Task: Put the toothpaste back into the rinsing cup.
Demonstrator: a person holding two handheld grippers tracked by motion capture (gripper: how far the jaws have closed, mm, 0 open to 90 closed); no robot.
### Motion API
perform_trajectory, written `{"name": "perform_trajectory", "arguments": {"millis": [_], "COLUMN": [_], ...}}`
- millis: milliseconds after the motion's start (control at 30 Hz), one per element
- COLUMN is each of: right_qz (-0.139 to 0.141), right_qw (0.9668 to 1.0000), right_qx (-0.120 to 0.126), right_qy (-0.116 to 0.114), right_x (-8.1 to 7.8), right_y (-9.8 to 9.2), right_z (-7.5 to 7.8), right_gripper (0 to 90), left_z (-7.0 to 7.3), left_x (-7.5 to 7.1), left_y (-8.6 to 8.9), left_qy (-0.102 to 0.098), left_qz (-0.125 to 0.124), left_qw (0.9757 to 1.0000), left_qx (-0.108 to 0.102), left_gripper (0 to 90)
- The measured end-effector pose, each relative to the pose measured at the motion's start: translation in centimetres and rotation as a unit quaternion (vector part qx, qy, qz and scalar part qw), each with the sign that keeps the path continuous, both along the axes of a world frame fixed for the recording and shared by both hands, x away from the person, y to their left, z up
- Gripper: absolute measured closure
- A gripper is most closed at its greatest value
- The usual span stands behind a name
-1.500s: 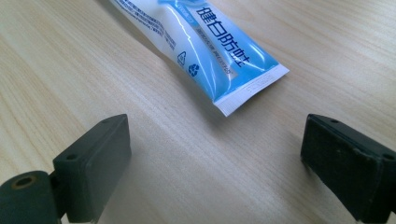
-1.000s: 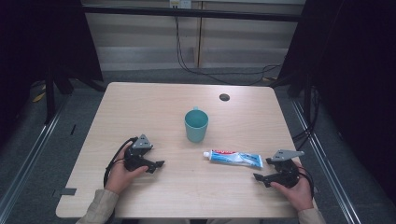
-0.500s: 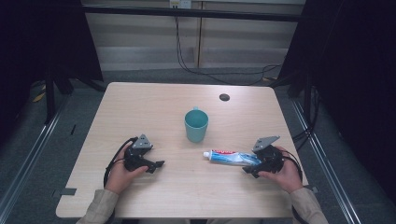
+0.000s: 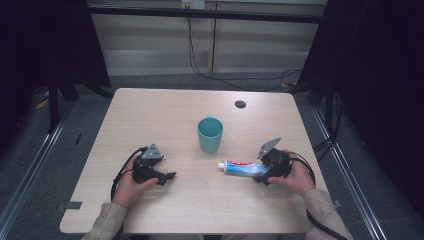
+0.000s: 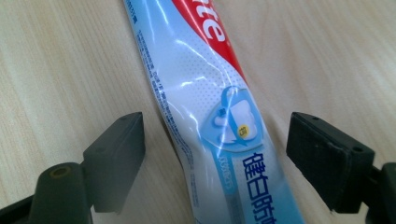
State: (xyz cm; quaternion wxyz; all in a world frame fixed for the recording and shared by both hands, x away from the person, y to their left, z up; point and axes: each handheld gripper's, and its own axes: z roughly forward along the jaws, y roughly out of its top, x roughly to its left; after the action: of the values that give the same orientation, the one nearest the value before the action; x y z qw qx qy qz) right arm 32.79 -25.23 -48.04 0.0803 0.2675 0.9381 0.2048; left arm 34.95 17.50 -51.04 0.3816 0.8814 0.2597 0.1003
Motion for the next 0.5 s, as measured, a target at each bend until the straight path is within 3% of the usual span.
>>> {"name": "perform_trajectory", "arguments": {"millis": [300,433,500], "right_qz": [0.013,0.014,0.022], "right_qw": [0.9996,0.9989,0.9984], "right_qx": [-0.013,-0.030,-0.030], "right_qy": [0.021,0.032,0.042], "right_x": [0.8,1.1,1.2], "right_y": [0.4,0.7,0.8], "right_z": [0.2,0.2,0.3], "right_gripper": [24.1,24.9,31.3], "left_z": [0.0,0.0,0.0], "left_x": [0.0,0.0,0.0], "left_y": [0.0,0.0,0.0], "left_qy": [0.000,0.001,0.000], "left_qz": [-0.002,-0.002,-0.002], "left_qw": [1.0000,1.0000,1.0000], "left_qx": [0.000,-0.001,0.000], "left_gripper": [14.8,14.8,14.8]}}
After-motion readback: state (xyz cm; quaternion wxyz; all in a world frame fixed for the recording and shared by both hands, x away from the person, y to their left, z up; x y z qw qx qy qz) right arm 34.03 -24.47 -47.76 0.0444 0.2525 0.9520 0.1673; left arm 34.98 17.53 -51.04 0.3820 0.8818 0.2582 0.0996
